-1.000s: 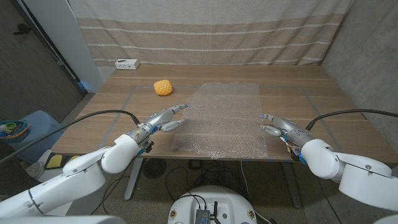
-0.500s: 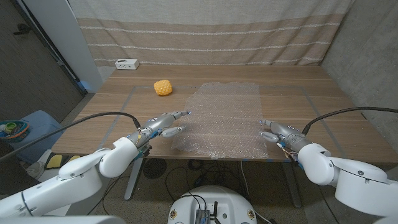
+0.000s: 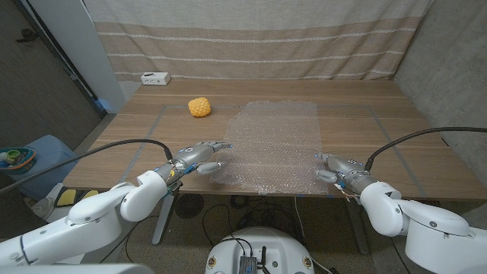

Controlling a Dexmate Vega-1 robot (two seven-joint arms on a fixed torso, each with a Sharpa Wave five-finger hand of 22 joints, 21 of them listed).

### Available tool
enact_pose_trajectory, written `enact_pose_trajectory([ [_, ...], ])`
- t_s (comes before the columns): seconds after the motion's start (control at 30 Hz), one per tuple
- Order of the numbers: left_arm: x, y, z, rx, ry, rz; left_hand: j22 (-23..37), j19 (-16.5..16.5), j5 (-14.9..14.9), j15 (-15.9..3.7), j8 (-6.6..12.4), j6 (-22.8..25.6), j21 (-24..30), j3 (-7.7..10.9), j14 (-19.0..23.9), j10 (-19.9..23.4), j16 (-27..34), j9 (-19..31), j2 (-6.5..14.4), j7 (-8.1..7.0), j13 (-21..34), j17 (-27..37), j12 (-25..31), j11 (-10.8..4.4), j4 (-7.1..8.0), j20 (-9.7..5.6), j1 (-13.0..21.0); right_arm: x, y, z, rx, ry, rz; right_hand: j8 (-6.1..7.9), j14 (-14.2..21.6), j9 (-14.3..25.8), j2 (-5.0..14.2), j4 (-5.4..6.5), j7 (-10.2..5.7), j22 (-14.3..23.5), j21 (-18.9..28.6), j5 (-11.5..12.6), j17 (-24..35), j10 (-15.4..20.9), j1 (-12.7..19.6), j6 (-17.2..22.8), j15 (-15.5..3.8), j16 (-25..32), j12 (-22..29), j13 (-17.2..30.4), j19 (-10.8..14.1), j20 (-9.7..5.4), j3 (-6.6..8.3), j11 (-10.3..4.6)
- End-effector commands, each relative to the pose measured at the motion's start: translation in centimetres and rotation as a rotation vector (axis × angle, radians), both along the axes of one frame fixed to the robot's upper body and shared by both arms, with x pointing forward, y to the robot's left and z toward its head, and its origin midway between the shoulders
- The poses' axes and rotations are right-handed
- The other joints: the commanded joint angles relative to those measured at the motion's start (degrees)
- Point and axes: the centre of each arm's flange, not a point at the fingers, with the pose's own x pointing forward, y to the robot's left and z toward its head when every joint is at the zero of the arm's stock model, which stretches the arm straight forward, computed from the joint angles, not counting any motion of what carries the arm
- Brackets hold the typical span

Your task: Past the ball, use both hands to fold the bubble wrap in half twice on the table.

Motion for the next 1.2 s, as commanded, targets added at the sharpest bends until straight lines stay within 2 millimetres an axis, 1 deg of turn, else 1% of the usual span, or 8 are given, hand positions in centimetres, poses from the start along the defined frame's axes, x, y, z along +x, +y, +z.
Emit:
enact_pose_trajectory([
  [0.03, -0.5, -0.3, 0.1, 0.145, -0.04, 0.067, 0.0, 0.2, 0.0, -0.61, 0.79, 3.7, -0.6, -0.2, 0.5, 3.6, 0.1, 0.1, -1.1, -0.79, 0.0, 0.1, 1.0, -0.8, -0.7, -0.39, 2.7, -0.7, 0.4, -1.2, -0.051, 0.021, -0.031, 0.55, 1.2, 0.3, -0.25, -0.78, 0.59, 0.1, 0.3, 0.0, 0.1, 1.3, 1.5, 1.1, -0.48, 0.0, 0.3, 0.2, 0.9, 0.11, 0.44, 0.09],
  [0.2, -0.5, -1.1, 0.4, 0.248, -0.085, 0.118, 0.0, 0.6, -0.1, -0.61, 0.73, 4.2, -0.7, -0.37, 0.6, 4.7, 0.1, 0.1, -1.6, -0.65, 0.0, 0.1, 1.2, -1.07, -0.71, -0.51, 3.6, -0.9, 0.4, -1.5, -0.089, 0.02, -0.047, 0.78, 1.5, 0.3, -0.41, -1.27, 0.53, 0.1, 0.4, 0.1, 0.0, 1.5, 2.8, 1.8, -0.96, 0.0, 0.2, 0.2, 1.3, -0.03, 0.83, -0.22],
  [0.37, -0.7, -1.5, 0.5, 0.315, -0.134, 0.167, -0.1, 1.5, 0.0, -1.3, 0.59, 4.8, -0.6, -0.31, 0.9, 5.7, 0.1, 0.1, -1.6, -1.06, 0.0, 0.1, 1.2, -1.81, -0.64, -1.47, 5.0, -1.0, 0.7, -1.6, -0.129, 0.011, -0.057, 1.13, 1.7, 0.4, -0.4, -1.79, 0.25, 0.1, 0.4, 0.4, 0.0, 1.8, 4.8, 2.9, -1.29, -0.2, 0.2, 0.3, 1.7, -0.38, 1.58, -0.62],
  [0.43, -0.6, -1.5, 0.4, 0.328, -0.139, 0.177, -0.1, 1.5, 0.0, -1.47, 0.58, 5.0, -0.7, -0.3, 0.8, 5.6, 0.0, 0.1, -1.5, -1.08, 0.0, 0.1, 1.1, -1.75, -0.63, -1.54, 5.3, -0.9, 0.7, -1.8, -0.141, 0.018, -0.058, 1.17, 1.7, 0.4, -0.39, -1.93, 0.2, 0.1, 0.4, 0.5, 0.0, 1.9, 5.7, 3.1, -1.5, -0.3, 0.1, 0.3, 1.9, -0.52, 1.9, -0.65],
  [0.5, -0.5, -1.6, 0.2, 0.353, -0.154, 0.197, -0.1, 1.4, 0.0, -3.41, 0.25, 5.1, -1.0, -0.36, -0.1, 5.6, -0.3, 0.1, -1.4, -1.04, 0.0, 0.0, 0.8, -2.18, -0.49, -1.86, 6.5, -0.7, 0.9, -1.8, -0.151, 0.022, -0.059, 0.93, 1.2, 0.4, -0.96, -2.01, -0.16, 0.1, 0.2, 0.5, 0.0, 0.9, 7.0, 2.8, -1.5, -0.7, -0.4, 0.3, 1.9, -0.52, 2.08, -0.83],
  [0.67, 0.0, -1.6, -0.2, 0.388, -0.168, 0.227, -0.1, 0.5, -0.1, -3.91, -0.17, 5.4, -1.6, -0.63, -2.1, 4.4, -0.9, 0.1, -1.3, -1.36, -0.1, 0.0, -0.1, -2.59, -0.24, -2.41, 7.5, -0.4, 1.2, -1.9, -0.198, 0.031, -0.063, 0.67, 0.1, 0.4, -1.49, -1.85, -0.35, 0.1, 0.0, 0.5, 0.0, -0.3, 8.1, 2.4, -1.61, -1.2, -0.8, 0.3, 1.7, -0.73, 2.03, -0.95],
  [1.03, 1.0, -1.1, -0.3, 0.372, -0.145, 0.23, -0.1, -0.3, -0.1, -3.22, -0.86, 5.0, -2.3, -1.07, -3.3, 2.9, -0.9, 0.1, -1.1, -1.67, 0.0, -0.1, -1.0, -2.26, -0.02, -2.92, 8.5, 0.8, 1.3, -2.7, -0.239, 0.047, -0.076, 0.55, -0.6, 0.4, -1.79, -1.82, -0.82, 0.1, -0.2, 0.6, 0.0, -0.9, 9.5, 2.2, -1.69, -1.5, -0.9, 0.3, 1.5, -1.14, 2.1, -1.27],
  [1.2, 1.2, -1.1, 0.1, 0.357, -0.146, 0.219, 0.0, -0.4, -0.1, -3.03, -1.2, 4.6, -2.4, -1.4, -3.4, 2.7, -0.8, 0.2, -1.2, -1.47, 0.0, -0.1, -1.1, -2.23, 0.16, -3.02, 8.5, 1.5, 1.2, -3.4, -0.242, 0.051, -0.072, 1.07, 0.1, 0.4, -2.08, -1.76, -1.19, 0.1, 0.0, 0.6, 0.0, -0.1, 10.6, 3.7, -1.88, -1.2, -0.6, 0.3, 2.1, -1.3, 2.07, -1.62],
])
